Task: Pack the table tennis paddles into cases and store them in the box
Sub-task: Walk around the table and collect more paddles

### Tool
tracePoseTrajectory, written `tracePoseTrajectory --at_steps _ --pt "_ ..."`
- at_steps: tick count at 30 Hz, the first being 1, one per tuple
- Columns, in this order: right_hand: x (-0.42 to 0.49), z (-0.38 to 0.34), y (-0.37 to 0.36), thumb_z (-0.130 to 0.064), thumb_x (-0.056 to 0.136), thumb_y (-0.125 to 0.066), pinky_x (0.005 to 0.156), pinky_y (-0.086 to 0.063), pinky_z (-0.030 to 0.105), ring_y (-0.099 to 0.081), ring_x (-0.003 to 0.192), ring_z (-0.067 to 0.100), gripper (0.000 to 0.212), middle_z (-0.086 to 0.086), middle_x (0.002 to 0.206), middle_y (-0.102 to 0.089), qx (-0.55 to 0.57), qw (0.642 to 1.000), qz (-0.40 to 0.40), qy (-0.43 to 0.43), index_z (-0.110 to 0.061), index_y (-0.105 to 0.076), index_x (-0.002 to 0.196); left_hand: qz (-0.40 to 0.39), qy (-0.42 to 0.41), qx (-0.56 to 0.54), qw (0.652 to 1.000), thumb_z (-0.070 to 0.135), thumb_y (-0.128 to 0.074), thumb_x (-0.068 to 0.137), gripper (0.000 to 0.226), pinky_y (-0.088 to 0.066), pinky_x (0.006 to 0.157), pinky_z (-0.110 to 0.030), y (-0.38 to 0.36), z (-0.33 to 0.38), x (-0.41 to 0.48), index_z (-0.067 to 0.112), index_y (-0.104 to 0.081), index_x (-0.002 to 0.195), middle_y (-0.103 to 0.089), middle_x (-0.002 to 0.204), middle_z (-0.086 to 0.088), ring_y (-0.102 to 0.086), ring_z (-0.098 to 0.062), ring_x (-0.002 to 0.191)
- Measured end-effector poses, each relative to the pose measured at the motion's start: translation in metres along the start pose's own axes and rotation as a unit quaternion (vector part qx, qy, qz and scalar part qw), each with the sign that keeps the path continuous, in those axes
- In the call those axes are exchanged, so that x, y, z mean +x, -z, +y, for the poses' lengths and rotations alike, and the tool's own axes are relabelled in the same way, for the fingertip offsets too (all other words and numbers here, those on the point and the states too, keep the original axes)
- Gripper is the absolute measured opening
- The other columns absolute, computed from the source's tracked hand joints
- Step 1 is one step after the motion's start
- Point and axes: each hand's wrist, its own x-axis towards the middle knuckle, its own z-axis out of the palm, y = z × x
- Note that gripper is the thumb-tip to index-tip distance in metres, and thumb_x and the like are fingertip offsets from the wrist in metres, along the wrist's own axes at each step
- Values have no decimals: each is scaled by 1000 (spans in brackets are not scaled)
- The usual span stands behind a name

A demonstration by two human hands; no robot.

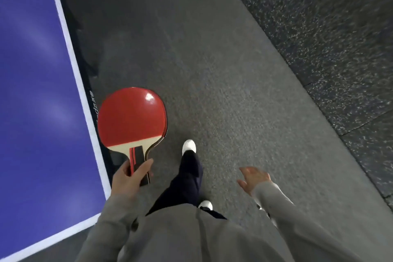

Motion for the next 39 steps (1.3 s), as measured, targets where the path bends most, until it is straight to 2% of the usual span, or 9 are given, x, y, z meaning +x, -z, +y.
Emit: tracePoseTrajectory --at_steps 4,10,12,15,17,23,28,34,39 --pt "65 -12 77 -48 97 -34 114 -19 41 -23 143 18 56 1 154 -29 -53 998 5 33 -25 -23 147 61 -16 -9 998 31 -73 77 13 -45 59 -24 -17 37 61 21 -65 79 -67 69 -1 -62 -16 65" --pt "147 -28 199 -48 96 -35 115 -15 44 -21 143 17 58 -1 153 -27 -86 994 20 61 -26 -20 147 58 -21 -41 997 27 -72 80 11 -46 70 -35 -57 129 152 19 -65 82 -65 79 -7 -59 -23 74" --pt "171 -32 240 -46 97 -35 116 -10 47 -13 146 17 57 -3 157 -18 -83 994 31 71 -28 -17 148 49 -21 -48 997 26 -74 77 14 -46 71 -35 -75 162 181 16 -65 81 -64 74 -4 -58 -22 73" --pt "210 -34 298 -43 98 -32 116 -3 50 -1 148 18 58 -5 160 -7 -80 993 44 77 -28 -11 150 45 -34 -43 997 35 -83 62 31 -45 60 -26 -104 213 222 18 -60 73 -60 56 9 -55 -12 59" --pt "238 -36 337 -45 98 -31 116 -3 50 0 148 18 59 -5 159 -8 -89 992 46 78 -27 -10 150 50 -43 -31 997 39 -79 57 34 -45 59 -28 -125 241 251 16 -57 69 -57 61 3 -54 -13 60" --pt "332 -40 449 -47 99 -27 117 -1 49 5 148 20 61 -3 161 1 -128 987 19 97 -28 -3 151 73 -38 -30 996 19 -77 76 23 -45 57 -25 -193 303 324 16 -56 67 -50 60 3 -49 -13 61" --pt "402 -68 557 -45 99 -30 117 -5 47 0 148 18 60 -1 160 -4 -157 974 33 160 -27 -8 151 122 -2 -68 990 20 -75 77 28 -50 66 -39 -231 359 375 -3 -59 83 -53 69 -10 -53 -22 67" --pt "480 -123 657 -47 99 -29 117 -4 49 2 148 19 61 -2 161 -1 -184 964 17 194 -27 -7 151 203 2 -101 974 17 -75 77 35 -51 62 -34 -219 416 443 -10 -56 86 -57 72 -18 -56 -26 67" --pt "548 -184 725 -50 98 -31 118 -9 47 -1 148 19 62 -3 161 -4 -186 963 4 197 -27 -8 151 229 -7 -121 966 12 -73 78 27 -48 46 -17 -196 460 529 -7 -55 81 -53 66 -14 -51 -23 61"
